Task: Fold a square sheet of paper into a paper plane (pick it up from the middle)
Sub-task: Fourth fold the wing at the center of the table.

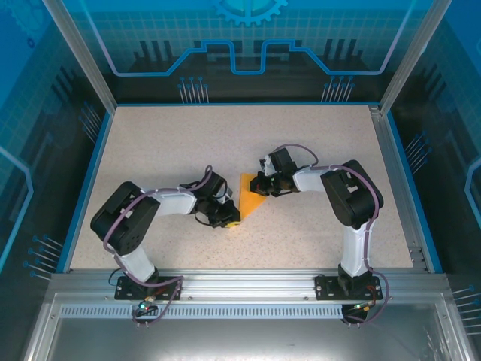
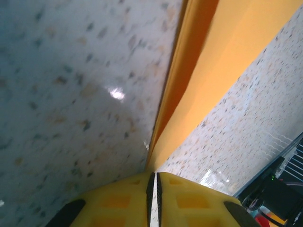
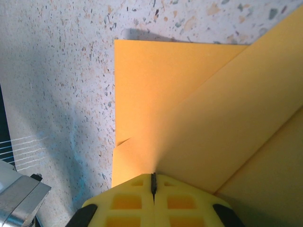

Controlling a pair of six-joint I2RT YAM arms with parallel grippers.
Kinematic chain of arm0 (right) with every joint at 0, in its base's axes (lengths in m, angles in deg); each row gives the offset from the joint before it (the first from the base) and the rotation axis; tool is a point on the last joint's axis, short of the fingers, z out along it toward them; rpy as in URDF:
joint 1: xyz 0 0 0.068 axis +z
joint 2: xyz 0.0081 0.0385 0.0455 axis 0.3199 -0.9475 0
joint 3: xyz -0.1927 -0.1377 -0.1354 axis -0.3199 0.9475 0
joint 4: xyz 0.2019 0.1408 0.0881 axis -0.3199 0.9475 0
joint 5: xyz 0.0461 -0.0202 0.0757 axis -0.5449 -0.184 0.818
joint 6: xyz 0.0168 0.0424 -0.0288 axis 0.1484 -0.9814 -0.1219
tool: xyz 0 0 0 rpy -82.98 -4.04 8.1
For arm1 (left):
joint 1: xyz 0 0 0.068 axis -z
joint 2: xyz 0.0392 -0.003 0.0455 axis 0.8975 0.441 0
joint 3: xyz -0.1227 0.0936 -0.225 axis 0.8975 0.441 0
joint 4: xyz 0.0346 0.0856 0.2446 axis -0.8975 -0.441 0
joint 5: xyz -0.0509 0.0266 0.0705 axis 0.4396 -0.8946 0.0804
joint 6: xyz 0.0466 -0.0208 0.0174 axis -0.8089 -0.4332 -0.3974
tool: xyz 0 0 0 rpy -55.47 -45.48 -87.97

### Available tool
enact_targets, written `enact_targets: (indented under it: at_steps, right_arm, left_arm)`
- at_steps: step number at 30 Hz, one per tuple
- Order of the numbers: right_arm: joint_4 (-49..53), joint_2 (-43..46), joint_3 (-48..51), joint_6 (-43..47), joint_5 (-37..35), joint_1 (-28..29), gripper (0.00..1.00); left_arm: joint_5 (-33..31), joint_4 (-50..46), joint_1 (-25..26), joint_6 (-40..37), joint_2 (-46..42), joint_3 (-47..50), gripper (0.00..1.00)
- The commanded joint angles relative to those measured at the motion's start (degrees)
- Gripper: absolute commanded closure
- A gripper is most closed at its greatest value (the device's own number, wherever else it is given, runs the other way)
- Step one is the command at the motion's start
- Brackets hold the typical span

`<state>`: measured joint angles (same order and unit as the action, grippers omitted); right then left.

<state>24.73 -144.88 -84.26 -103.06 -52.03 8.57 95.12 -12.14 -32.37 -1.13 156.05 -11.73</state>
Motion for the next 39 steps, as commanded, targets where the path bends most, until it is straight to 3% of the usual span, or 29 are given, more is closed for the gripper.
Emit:
enact_targets:
  at_steps: [1,15,26,31,39]
  right_arm:
    - [5.4,-5.0,1.5,0.7,-5.7,-0.1,0.98]
    - [12.6,-4.5,-2.0,10.7,-5.4,2.2,0.97]
    - [19.6,-1.9,-3.8,22.1,-5.2,4.7,0.96]
    - [21.0,0.4,-5.1,22.2,-6.0,4.7,0.95]
    - [17.7,5.6,-5.1,14.9,-6.8,4.7,0.9]
  left_arm:
    - [-2.5,-7.8,0.1,-0.8,-2.2,2.7,0.86]
    - [-16.5,-11.7,-0.1,-2.1,-11.7,-1.4,0.82]
    - [-17.0,-10.6,-0.2,-2.3,-9.2,-4.7,0.81]
    - [-17.2,-10.7,-0.2,-2.9,-7.5,-6.9,0.77]
    - [-17.4,-11.9,-0.3,-4.0,-2.8,-13.4,0.71]
